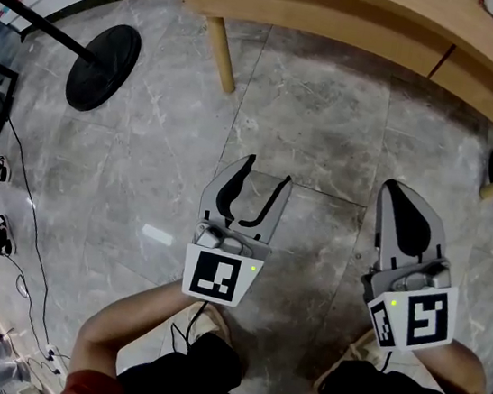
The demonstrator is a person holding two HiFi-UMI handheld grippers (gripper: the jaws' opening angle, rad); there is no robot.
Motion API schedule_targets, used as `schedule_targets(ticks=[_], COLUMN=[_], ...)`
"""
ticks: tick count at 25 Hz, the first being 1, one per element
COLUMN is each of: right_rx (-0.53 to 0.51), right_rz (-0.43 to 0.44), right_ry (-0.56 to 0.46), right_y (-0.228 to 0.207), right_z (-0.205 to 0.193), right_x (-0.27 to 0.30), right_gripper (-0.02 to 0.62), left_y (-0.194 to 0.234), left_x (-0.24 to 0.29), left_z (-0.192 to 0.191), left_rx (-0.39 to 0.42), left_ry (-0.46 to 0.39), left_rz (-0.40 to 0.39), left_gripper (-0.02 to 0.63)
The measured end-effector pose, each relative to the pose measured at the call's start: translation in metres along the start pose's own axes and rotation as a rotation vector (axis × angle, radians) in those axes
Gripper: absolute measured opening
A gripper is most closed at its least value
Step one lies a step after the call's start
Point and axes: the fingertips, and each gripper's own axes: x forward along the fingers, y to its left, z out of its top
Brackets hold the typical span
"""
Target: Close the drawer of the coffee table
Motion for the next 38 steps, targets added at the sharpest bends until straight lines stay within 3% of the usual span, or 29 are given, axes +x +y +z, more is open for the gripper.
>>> schedule_targets(ticks=[11, 21, 29, 38], right_rx=[-0.005, 0.005, 0.004, 0.011], right_rz=[-0.002, 0.002, 0.004, 0.003], right_ry=[0.004, 0.015, 0.018, 0.023], right_y=[0.002, 0.002, 0.002, 0.001], right_z=[0.001, -0.002, -0.004, -0.008], right_x=[-0.001, 0.000, 0.000, 0.004], right_gripper=[-0.002, -0.002, -0.002, -0.002], left_y=[-0.003, -0.007, -0.012, -0.014], left_x=[0.004, 0.009, 0.008, 0.010], left_z=[0.002, -0.007, -0.004, -0.009], left_rx=[0.003, 0.073, 0.068, 0.044], left_ry=[-0.012, 0.039, 0.017, 0.034], left_rz=[-0.014, -0.021, -0.040, -0.067], left_gripper=[0.222, 0.198, 0.044, 0.006])
